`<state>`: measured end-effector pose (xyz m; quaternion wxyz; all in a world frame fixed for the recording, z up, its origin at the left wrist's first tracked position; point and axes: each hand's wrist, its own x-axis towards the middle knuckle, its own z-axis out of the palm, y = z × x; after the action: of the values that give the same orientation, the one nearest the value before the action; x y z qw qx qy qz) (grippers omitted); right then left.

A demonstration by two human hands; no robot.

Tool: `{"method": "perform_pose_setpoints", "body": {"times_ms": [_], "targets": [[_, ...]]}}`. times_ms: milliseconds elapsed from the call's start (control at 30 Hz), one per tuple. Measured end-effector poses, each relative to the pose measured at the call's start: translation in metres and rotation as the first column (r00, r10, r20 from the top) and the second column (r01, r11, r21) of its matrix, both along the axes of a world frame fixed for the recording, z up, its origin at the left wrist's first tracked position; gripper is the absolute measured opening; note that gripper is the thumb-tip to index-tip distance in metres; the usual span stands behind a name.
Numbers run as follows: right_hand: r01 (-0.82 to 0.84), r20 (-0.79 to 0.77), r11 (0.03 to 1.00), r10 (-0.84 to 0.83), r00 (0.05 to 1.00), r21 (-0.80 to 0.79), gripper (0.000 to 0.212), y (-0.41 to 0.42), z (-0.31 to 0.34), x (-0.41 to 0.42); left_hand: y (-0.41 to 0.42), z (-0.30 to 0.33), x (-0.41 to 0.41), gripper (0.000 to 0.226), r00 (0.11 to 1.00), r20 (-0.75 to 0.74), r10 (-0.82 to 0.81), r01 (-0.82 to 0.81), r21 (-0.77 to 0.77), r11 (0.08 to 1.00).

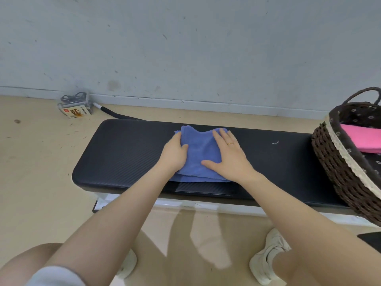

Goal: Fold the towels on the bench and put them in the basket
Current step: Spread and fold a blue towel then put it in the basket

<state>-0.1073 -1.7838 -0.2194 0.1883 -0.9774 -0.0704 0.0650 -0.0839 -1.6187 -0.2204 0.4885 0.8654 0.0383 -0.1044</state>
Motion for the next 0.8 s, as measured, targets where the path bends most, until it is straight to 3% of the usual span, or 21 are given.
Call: {"method": "perform_pose_setpoints", "body": {"times_ms": [100, 267, 400, 500, 633, 733, 800], "targets": [[-0.013, -0.136, 1.000, 0.016, 0.991, 0.019, 0.092, -0.001, -0.003, 0.002, 0.011, -0.006, -0.006, 0.054, 0.989, 0.124, -0.077, 0.054, 0.180, 0.982], [-0.003, -0.267, 1.000, 0.002, 0.964, -0.006, 0.108, 0.000, -0.003, 0.005, 0.012, -0.020, -0.002, 0.042, 0.978, 0.128, -0.163, 0.087, 0.461, 0.883], [0.062, -0.327, 0.995, -0.086, 0.941, -0.084, 0.124, -0.011, -0.011, 0.004, 0.017, -0.028, -0.006, 0.049, 0.967, 0.114, -0.227, 0.091, 0.677, 0.730], [0.079, -0.351, 0.992, -0.108, 0.930, -0.096, 0.125, -0.013, -0.013, 0.002, 0.021, -0.028, -0.005, 0.054, 0.949, 0.095, -0.302, 0.118, 0.778, 0.617], [0.163, -0.250, 0.986, -0.162, 0.955, -0.017, 0.101, -0.011, -0.007, 0.000, 0.023, -0.017, -0.001, 0.063, 0.902, 0.121, -0.414, 0.114, 0.859, 0.500], [0.335, -0.047, 0.918, -0.333, 0.942, 0.214, 0.065, -0.013, -0.006, -0.003, 0.025, -0.005, -0.005, 0.084, 0.817, 0.214, -0.536, 0.139, 0.828, 0.543], [0.399, -0.094, 0.883, -0.388, 0.917, 0.248, 0.053, -0.013, -0.004, -0.003, 0.022, -0.001, -0.004, 0.082, 0.745, 0.218, -0.631, 0.210, 0.820, 0.532]]}}
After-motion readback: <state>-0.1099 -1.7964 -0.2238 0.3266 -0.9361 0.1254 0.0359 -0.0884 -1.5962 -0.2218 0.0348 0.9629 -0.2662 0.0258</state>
